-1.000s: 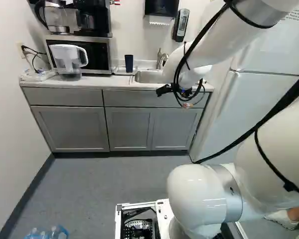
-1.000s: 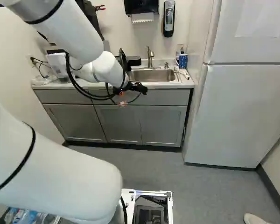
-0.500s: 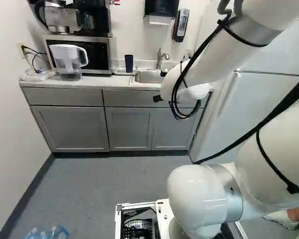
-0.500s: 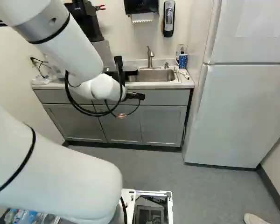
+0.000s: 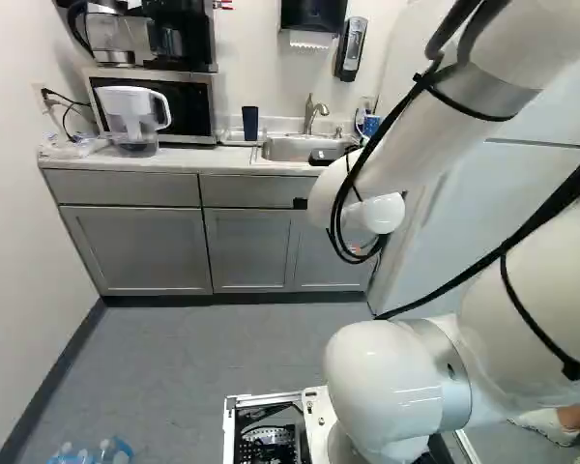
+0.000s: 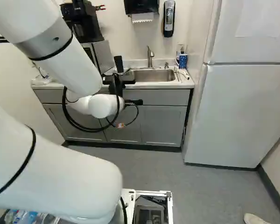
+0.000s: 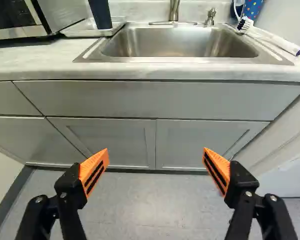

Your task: Rinse the cup and place it in the tray

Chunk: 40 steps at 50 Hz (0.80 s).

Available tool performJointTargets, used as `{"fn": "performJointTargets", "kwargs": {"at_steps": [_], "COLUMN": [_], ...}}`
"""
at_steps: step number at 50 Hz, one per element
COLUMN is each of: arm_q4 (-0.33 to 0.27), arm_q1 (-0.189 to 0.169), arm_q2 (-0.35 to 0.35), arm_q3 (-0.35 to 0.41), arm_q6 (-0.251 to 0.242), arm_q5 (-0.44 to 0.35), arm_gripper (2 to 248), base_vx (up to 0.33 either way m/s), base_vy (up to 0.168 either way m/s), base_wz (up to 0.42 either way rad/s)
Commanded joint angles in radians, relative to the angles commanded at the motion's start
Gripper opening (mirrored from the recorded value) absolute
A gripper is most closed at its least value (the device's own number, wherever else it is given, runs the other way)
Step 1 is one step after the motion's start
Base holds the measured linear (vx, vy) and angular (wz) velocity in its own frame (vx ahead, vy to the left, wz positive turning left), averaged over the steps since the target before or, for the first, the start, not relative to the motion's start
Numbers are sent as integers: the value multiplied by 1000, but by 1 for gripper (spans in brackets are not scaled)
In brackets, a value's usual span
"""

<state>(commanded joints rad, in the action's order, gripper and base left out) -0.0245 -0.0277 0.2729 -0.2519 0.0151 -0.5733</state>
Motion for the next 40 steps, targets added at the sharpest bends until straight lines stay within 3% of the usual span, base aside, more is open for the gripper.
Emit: {"fn": "performJointTargets", "kwargs": {"at_steps": [40], "arm_q4": [19], "arm_q1": [22], "arm_q2": [5], "arm_q3": [131], "arm_q6": [-12], "arm_q5": [-238], "arm_gripper": [247], "base_vx": [0], "base_vy": [0], "base_wz": [0]}}
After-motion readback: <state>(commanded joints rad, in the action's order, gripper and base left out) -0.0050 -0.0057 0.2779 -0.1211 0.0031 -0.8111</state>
